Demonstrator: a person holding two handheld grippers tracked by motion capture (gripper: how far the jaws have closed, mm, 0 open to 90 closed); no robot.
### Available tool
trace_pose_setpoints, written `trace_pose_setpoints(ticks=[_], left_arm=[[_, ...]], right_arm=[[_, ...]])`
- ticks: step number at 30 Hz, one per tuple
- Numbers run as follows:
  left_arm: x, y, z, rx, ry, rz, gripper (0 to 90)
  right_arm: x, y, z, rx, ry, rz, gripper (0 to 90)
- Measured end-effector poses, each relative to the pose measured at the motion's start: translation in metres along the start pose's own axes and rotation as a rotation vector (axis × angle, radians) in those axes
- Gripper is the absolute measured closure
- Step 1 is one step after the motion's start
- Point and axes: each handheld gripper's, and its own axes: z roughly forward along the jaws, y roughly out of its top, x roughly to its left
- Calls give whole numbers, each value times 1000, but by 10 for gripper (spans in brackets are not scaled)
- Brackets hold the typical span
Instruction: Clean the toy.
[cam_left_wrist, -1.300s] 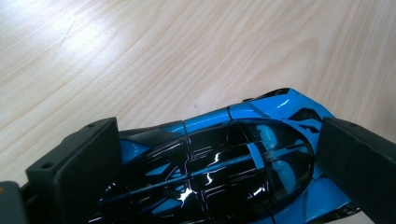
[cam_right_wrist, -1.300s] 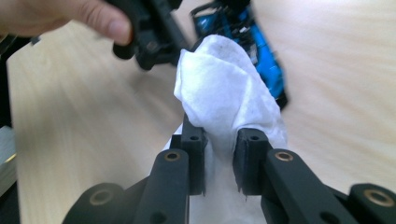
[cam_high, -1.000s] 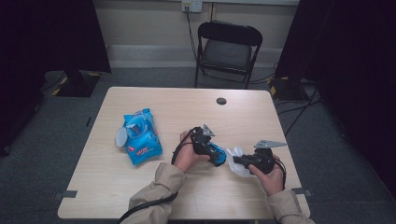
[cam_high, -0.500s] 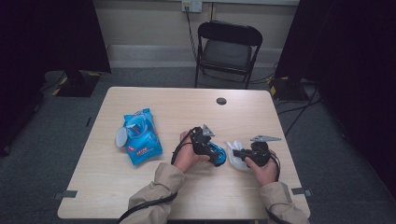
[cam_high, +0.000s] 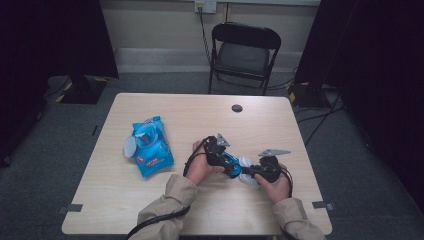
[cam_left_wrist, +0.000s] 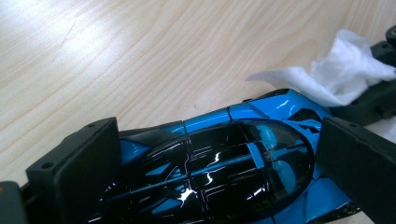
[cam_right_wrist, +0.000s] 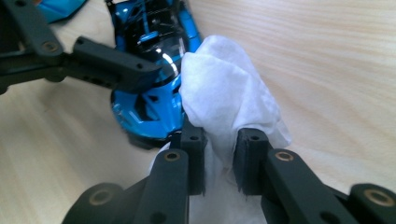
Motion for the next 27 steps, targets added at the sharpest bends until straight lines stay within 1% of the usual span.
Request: trace_pose_setpoints(ticks=[5,11,13,14,17,22,27], left_arm=[[0,0,0,-3,-1,0,0],[0,0,0,0,0,0,0],[0,0,0,0,1,0,0],[0,0,0,0,1,0,0],[0,0,0,-5,1,-1,0],[0,0,0,-4,2,-2,0],[0,-1,0,-7,1,-2,0]], right_arm=[[4,-5,-3,1,23,-1,769],[13,-11,-6,17,55,-24,769],[17,-11,-5,25,77,-31,767],[19,-11,-5,30,79,-36,767],[24,-11,-2,38,113,-38,767],[37,-9,5,58,145,-67,767],[41,-9,9,63,183,-83,764]])
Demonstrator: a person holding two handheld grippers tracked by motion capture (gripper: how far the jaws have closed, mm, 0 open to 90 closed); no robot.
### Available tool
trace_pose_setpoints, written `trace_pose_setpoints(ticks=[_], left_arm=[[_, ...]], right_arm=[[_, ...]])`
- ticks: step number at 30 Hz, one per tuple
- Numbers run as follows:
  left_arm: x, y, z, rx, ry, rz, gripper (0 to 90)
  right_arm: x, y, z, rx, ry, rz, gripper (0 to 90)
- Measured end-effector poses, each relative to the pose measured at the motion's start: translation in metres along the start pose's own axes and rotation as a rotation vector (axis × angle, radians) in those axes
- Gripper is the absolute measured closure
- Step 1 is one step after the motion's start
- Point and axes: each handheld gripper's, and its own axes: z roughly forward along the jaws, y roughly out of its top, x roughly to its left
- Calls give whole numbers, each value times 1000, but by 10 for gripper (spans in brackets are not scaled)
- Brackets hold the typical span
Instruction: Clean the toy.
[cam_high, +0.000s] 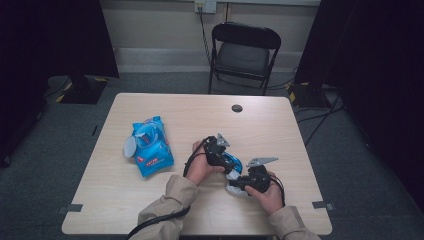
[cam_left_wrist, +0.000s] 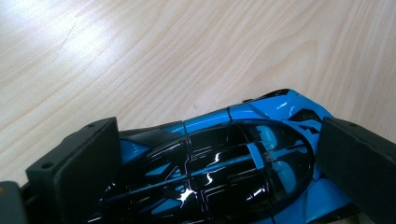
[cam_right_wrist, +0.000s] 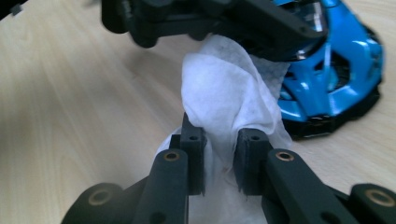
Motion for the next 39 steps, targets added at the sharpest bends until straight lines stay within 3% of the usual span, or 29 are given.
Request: trace_pose_setpoints(ticks=[4,8,11,14,20,26,35,39], left_arm=[[0,-1,0,-9,0,0,0],[0,0,0,1,-1,0,0],[0,0,0,-2,-1,0,0],[0,-1,0,-9,-1,0,0],[0,-1,0,-10,-1,2,0],[-1,-1,0,-9,0,3,0],[-2,-1,0,-12,-2,1,1],[-2,-2,0,-22,-2,3,1]], right_arm=[[1,0,-4,8,26,2,752],[-1,0,-15,4,11,-9,752],[-8,1,-27,-15,-7,19,750],[-18,4,-38,-42,-39,44,750],[-39,19,-52,-88,-155,65,748],[-59,41,-49,-84,-248,58,743],[-73,68,-23,-67,-305,66,734],[-74,76,-6,-56,-296,67,728]])
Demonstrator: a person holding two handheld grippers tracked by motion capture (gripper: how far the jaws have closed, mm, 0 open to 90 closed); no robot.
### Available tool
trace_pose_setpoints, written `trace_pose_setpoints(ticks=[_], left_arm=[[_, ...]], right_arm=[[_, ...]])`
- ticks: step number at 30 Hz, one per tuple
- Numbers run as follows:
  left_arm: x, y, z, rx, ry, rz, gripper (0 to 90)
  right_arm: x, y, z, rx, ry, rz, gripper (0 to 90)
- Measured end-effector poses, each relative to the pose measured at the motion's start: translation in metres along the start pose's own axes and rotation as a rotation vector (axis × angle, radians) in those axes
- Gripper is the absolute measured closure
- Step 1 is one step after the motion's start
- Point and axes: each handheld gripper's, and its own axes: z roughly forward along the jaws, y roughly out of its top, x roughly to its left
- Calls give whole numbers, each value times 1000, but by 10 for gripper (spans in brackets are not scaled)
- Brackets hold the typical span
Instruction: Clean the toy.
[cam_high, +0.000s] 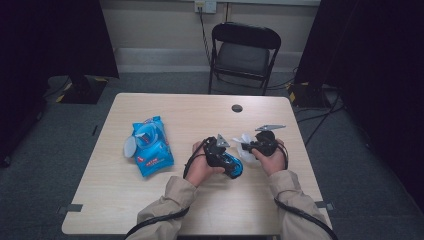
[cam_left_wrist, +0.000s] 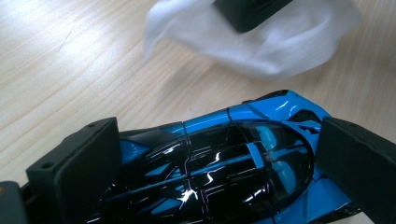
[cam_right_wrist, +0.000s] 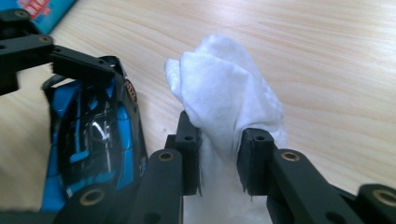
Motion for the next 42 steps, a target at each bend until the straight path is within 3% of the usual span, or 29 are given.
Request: trace_pose_setpoints(ticks=[3,5,7,11,15,20,26,30,33,35,36,42], left_arm=[[0,0,0,3,0,0,1],[0,1,0,5,0,0,1],[0,1,0,7,0,0,1],[0,1,0,5,0,0,1],[0,1,0,8,-1,0,1],[1,0,0,1,-2,-3,1],[3,-1,-1,-4,-13,10,1],[6,-3,-3,-12,-22,12,13],[9,-3,-6,-33,-26,-14,50],[12,-3,-9,-55,-48,-28,165],[13,-3,-10,-47,-40,-33,195],[16,-4,-17,-12,-10,-66,169]], right_arm=[[5,3,12,4,5,-8,712],[8,5,19,3,18,-10,651],[11,6,24,9,-10,-22,553],[12,7,23,16,-27,-33,446],[9,6,15,10,-30,-39,439],[6,4,11,3,-20,-39,495],[10,-1,28,42,-6,-51,539],[11,-2,37,65,-26,-61,702],[8,2,37,65,-22,-26,802],[9,7,38,47,-28,-21,813],[9,9,39,40,-21,-10,813],[19,19,53,22,12,-14,811]])
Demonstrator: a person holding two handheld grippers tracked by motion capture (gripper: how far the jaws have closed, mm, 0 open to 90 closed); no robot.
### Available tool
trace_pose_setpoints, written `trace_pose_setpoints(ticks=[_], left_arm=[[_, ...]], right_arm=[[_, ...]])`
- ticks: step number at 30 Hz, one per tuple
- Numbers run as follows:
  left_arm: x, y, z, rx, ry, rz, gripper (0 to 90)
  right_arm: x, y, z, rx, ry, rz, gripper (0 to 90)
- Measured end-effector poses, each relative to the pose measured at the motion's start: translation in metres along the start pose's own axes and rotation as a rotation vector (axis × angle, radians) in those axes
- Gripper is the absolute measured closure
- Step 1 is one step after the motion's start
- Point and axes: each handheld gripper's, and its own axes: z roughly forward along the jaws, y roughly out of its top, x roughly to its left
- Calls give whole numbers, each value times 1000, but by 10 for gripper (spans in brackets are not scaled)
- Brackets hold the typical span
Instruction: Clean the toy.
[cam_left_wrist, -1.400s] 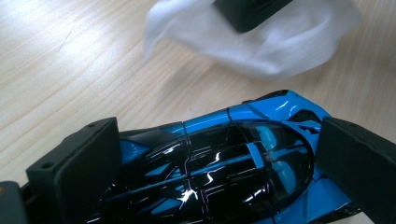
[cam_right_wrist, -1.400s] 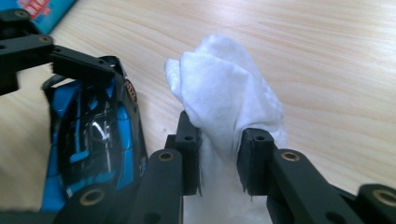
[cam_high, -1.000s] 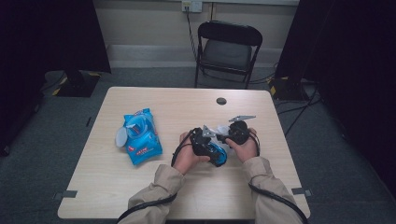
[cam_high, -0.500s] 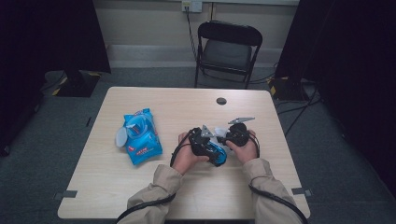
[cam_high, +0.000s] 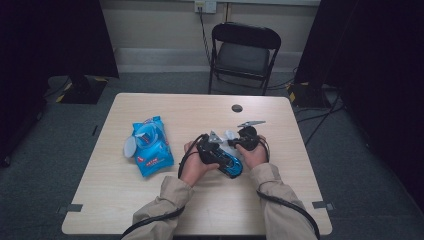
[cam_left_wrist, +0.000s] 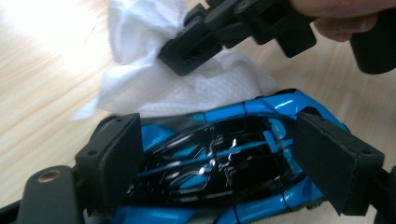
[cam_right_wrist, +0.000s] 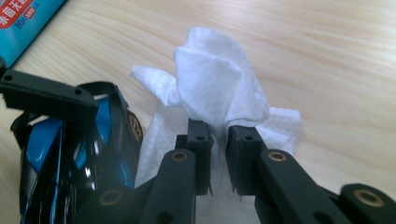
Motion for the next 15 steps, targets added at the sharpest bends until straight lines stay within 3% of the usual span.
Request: trace_pose_setpoints(ticks=[6,10,15], left_arm=[[1,-1,0,-1,-7,-3,177],[3,-1,1,-7,-9,-18,172],[4,-2,3,-26,-14,-44,164]], right_arm=[[12,9,14,-12,46,9,808],[15,10,22,18,100,8,809],[14,7,24,51,128,-1,810]])
